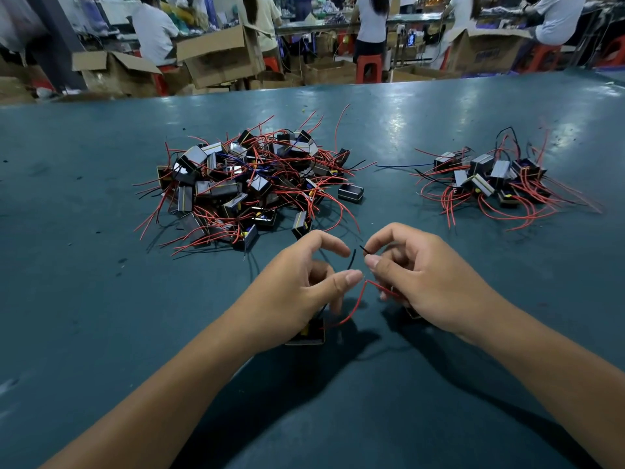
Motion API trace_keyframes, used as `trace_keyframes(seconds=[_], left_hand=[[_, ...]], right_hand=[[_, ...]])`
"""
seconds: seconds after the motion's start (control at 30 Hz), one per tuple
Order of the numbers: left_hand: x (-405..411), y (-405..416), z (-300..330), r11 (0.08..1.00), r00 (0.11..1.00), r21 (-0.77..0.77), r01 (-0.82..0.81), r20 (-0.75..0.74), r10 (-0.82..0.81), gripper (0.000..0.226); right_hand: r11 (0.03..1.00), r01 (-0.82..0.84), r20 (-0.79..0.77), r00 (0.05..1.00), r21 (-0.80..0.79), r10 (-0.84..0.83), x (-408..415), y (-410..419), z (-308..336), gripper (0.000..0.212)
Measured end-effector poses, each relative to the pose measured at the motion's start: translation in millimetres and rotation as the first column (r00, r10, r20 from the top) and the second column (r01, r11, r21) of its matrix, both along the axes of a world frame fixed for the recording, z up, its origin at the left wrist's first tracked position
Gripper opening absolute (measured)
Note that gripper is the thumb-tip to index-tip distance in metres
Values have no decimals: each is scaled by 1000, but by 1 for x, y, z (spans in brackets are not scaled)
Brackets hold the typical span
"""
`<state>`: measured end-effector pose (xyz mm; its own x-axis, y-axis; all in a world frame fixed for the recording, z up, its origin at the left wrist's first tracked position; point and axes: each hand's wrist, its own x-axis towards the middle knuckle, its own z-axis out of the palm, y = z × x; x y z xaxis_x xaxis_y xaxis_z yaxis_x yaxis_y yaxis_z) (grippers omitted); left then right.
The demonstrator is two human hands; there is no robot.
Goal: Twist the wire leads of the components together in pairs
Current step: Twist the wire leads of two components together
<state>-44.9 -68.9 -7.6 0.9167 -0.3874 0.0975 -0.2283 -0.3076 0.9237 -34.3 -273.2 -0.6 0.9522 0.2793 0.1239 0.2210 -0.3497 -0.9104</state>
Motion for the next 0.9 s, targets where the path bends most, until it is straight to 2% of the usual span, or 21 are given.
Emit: trace_keyframes(seconds=[0.07,0.2,0.47,0.67,0.9], left_hand=[[0,0,1,1000,999,-24,-18,30,19,17],[-1,-2,-1,1000,995,-9,-27,92,27,23],[0,-3,-2,998,986,45,-54,163,46,17],[1,-1,-2,996,986,42,-75,149,68,17],[-2,-2,1,997,989,11,-76,130,74,23]], right_hand=[[999,5,-11,1000,41,-5,-3,2,2,5],[997,0,39,999,82,-3,-6,4,3,11],[980,19,21,999,197,-24,-7,8,-2,9],[971,95,-24,995,221,-92,-8,8,-4,12],[965,107,-26,994,238,-104,-9,10,-3,15]])
